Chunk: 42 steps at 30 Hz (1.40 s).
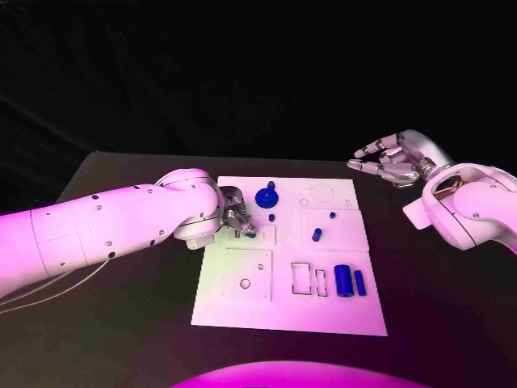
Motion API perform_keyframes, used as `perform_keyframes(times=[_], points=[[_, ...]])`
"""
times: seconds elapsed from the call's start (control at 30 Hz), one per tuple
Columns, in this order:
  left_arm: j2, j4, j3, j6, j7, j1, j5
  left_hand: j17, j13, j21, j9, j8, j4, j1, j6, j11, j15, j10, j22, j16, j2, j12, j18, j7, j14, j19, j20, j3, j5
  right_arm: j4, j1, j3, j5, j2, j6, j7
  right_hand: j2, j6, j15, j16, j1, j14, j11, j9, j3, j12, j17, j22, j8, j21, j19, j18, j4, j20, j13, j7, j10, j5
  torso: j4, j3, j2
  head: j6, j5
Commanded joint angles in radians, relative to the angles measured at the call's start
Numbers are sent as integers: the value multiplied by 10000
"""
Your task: Assemble the parts on the task board
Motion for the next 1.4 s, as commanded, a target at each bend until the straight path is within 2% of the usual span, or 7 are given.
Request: perform_keyframes(times=[0.03,0.5,0.77,0.87,1.0,1.17,1.4], points=[[73,-4,-18,487,-177,-21,29,2606,13,48,79,48,-1553,-118,178,-25,-63,99,10,49,12,17,-159,-209,1046,52,11,1473,32,21,-7,0,-102,-18,75,69,40,15,-58,-50,-47,769,-51,-17,-60,-20,1455,630,49,-49,-67,155,-17,-32,470,-57,15,30,-5,-1,-8,-22,1],[388,-214,-20,666,-272,-19,-143,2634,-217,59,159,189,-1394,-488,258,-103,-124,184,30,65,218,-84,-159,-315,1054,57,-18,1306,18,51,-6,0,-103,-57,-20,80,41,13,-58,-53,-55,768,-51,-19,-80,-41,1449,606,54,-78,-83,163,-8,-34,445,-57,-8,43,-1,0,-9,-40,-24],[484,-324,-23,709,-313,-17,-172,2634,-266,71,183,253,-1185,-835,304,-151,-162,238,59,65,339,-60,-164,-378,1054,68,-44,1049,1,48,-5,0,-104,-54,-9,81,39,12,-59,-55,-64,768,-51,-20,-96,-49,1447,593,58,-93,-91,166,1,-34,435,-57,-18,51,5,-2,-9,-51,-27],[492,-345,-23,728,-327,-17,-179,2634,-277,75,177,277,-996,-1111,359,-179,-187,260,74,65,339,-23,-166,-416,1054,74,-60,677,-20,43,-5,0,-104,-54,-7,84,38,10,-59,-59,-77,766,-52,-23,-119,-52,1439,589,63,-100,-93,167,14,-35,433,-58,-21,58,2,-5,-5,-55,-29],[460,-352,-22,700,-340,-18,-199,2634,-272,84,152,290,-564,-1639,471,-181,-188,283,100,65,259,31,-172,-423,1054,86,-65,57,-59,38,-5,0,-104,-56,-12,91,38,9,-59,-59,-81,766,-52,-23,-124,-53,1439,588,64,-103,-94,168,17,-35,431,-58,-23,59,2,-5,-13,-60,-41],[365,-325,-1,627,-348,-20,-266,2634,-242,102,91,268,26,-2239,597,-192,-202,306,147,65,142,129,-181,-436,1054,109,-72,-1043,-73,35,-5,0,-104,-64,-22,101,36,6,-60,-60,-92,767,-52,-25,-142,-59,1440,581,67,-111,-98,169,27,-36,424,-57,-30,61,14,-9,-9,-46,-51],[182,-192,40,440,-336,-19,-304,2634,-257,100,-6,187,436,-2199,645,-207,-226,284,165,65,255,207,-182,-455,1054,120,-92,-2183,-37,28,-6,0,-104,-69,-38,116,35,0,-60,-62,-104,766,-52,-28,-165,-65,1438,576,70,-120,-101,171,40,-37,417,-57,-37,64,4,-9,-9,-38,-43]])
